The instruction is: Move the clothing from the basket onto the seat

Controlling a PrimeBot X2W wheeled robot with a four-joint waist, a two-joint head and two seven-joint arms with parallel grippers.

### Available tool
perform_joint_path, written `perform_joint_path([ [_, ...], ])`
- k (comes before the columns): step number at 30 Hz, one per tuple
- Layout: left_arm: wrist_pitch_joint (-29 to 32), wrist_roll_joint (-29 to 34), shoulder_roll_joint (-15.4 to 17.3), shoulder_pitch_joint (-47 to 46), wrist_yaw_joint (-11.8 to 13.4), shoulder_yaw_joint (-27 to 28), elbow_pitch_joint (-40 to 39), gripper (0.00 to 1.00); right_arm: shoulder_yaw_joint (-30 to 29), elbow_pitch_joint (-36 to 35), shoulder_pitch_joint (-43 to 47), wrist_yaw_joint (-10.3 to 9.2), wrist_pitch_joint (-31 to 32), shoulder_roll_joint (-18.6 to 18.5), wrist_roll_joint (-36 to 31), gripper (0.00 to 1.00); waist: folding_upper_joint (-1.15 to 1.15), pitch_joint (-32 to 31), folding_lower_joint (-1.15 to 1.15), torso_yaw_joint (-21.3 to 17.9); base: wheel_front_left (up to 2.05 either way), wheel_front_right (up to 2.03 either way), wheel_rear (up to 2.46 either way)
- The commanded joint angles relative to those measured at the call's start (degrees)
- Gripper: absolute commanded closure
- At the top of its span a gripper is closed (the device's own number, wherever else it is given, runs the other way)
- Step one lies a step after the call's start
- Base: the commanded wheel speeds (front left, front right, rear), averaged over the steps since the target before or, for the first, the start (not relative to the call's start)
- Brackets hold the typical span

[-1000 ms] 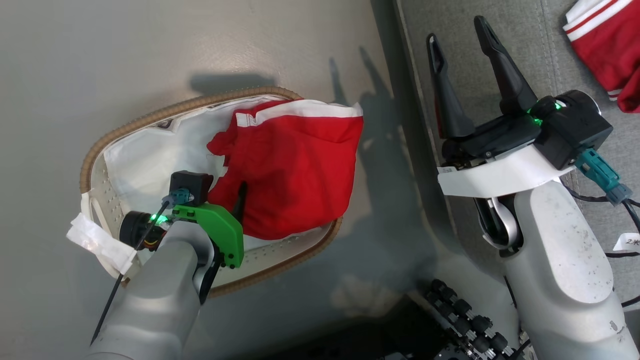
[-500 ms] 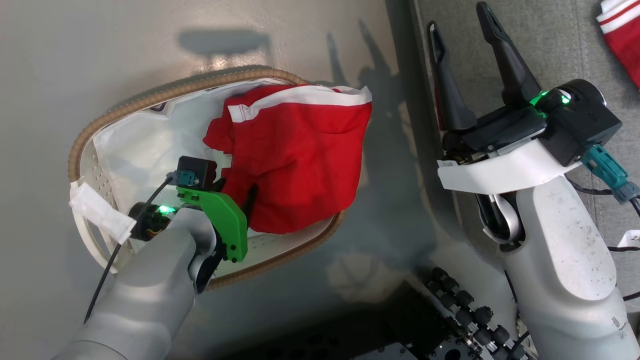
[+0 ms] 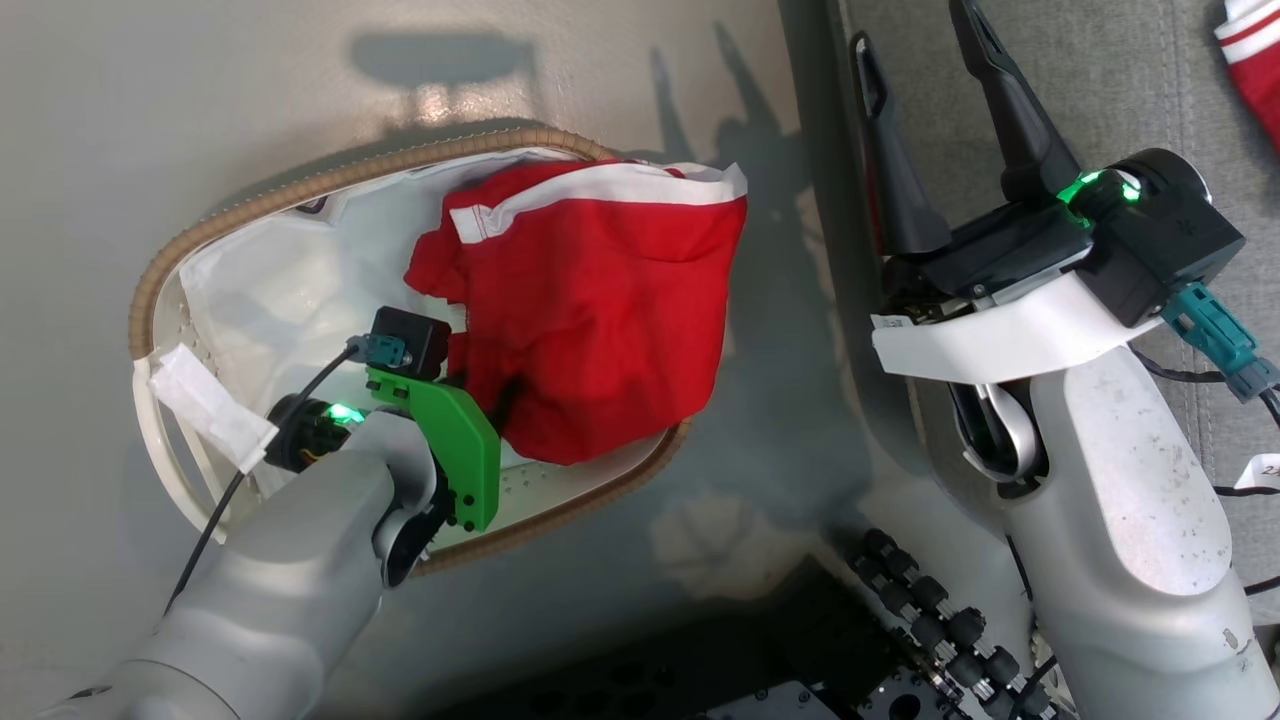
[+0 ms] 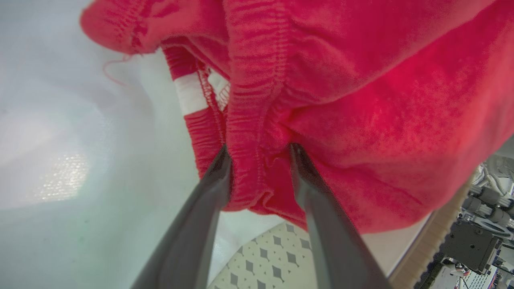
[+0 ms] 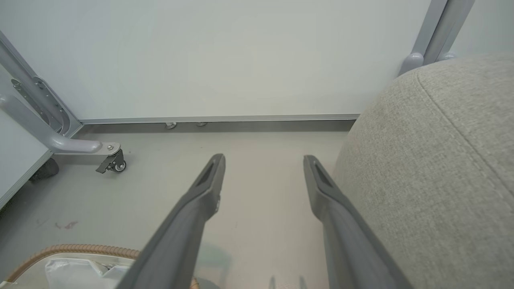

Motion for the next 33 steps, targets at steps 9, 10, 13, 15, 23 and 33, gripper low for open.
perform_joint_path([
  [9,-6.2,-4.3,-0.2,3.1,-0.3,-3.3,-0.6,1.0,0.4,1.8,0.4,-0.08,0.0,-0.2,0.8,0.0,0.0,-6.4,0.0,-0.2,0.0,0.0,0.0],
  [10,-6.8,-4.6,-0.5,3.6,-0.3,-3.4,-0.6,1.0,0.4,2.0,0.6,-0.08,0.0,-0.2,0.7,0.0,0.0,-7.2,0.0,-0.1,0.0,0.0,0.0],
  [13,-9.1,-5.7,-1.2,5.6,-0.3,-3.9,-0.7,1.0,0.5,2.7,1.4,-0.08,0.0,-0.2,0.5,0.0,0.0,-10.6,0.0,0.3,0.0,0.0,0.0],
  [15,-10.0,-6.3,-1.6,6.8,-0.3,-4.0,-0.9,1.0,0.6,3.4,1.8,-0.08,0.0,-0.2,0.2,0.0,0.0,-12.8,0.0,0.7,0.0,0.0,0.0],
  [23,-12.8,-7.7,-2.9,10.8,-0.3,-4.3,-2.6,1.0,0.5,6.3,5.0,-0.08,0.0,-0.2,-0.7,0.0,0.0,-21.9,0.0,3.0,0.0,0.0,0.0],
  [33,-13.2,-2.9,-3.0,16.0,-0.3,3.8,-7.1,1.0,0.3,9.4,10.2,-0.08,0.0,-0.2,-1.0,0.0,0.0,-31.8,0.0,5.3,0.0,0.0,0.0],
])
